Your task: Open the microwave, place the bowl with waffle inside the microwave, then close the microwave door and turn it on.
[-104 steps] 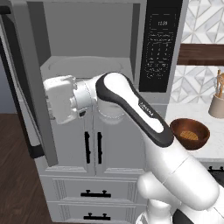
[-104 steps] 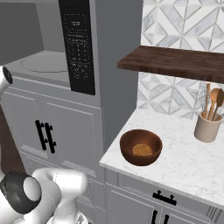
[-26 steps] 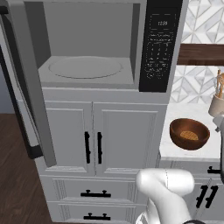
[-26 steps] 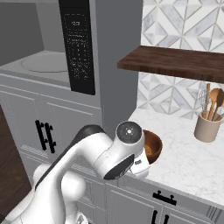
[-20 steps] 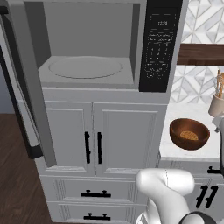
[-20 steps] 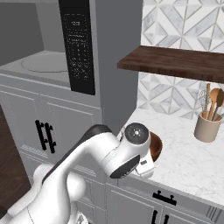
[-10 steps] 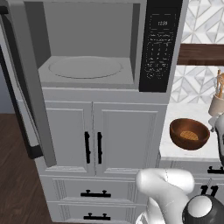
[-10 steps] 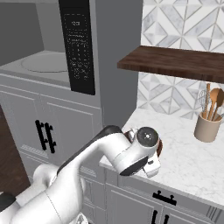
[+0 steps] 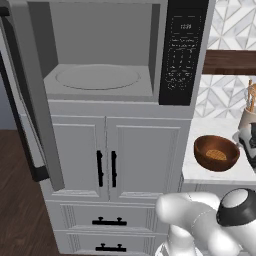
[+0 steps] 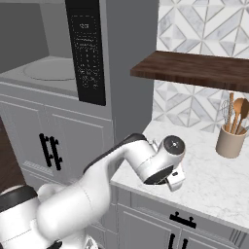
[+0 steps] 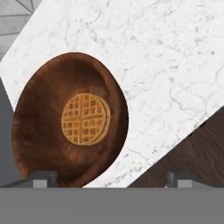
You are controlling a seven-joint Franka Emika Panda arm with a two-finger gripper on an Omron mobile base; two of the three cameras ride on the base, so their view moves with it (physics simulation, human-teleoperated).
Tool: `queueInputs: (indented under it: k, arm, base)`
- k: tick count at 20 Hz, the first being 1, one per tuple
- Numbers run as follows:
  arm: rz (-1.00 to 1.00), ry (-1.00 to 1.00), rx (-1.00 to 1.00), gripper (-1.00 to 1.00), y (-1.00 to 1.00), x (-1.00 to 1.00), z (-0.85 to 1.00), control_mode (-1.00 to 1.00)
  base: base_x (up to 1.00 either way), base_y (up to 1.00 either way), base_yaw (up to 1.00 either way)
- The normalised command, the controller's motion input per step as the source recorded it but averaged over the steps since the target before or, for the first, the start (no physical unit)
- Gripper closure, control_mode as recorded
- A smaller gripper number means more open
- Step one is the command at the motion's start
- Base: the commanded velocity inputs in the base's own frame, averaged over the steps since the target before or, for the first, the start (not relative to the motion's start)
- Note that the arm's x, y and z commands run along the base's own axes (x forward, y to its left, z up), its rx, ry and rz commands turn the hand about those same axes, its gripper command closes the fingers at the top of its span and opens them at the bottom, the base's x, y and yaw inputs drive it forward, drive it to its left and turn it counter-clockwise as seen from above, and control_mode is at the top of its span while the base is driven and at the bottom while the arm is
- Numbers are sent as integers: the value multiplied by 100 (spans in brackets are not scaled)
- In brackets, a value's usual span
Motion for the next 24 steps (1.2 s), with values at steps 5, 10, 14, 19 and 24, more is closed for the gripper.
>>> queueInputs:
  k: [5,10,14,19,24]
  arm:
    - [4,5,0,-100,-9,16,-38,-100]
    - [3,6,0,-100,-5,17,-48,-100]
    - [3,4,0,-100,-1,36,-19,-100]
    - [4,10,0,-100,-5,45,-23,-100]
    - [4,11,0,-100,-5,37,-31,-100]
  base:
    - [0,0,0]
    - [0,0,0]
    - [0,0,0]
    - [0,0,0]
    - [0,0,0]
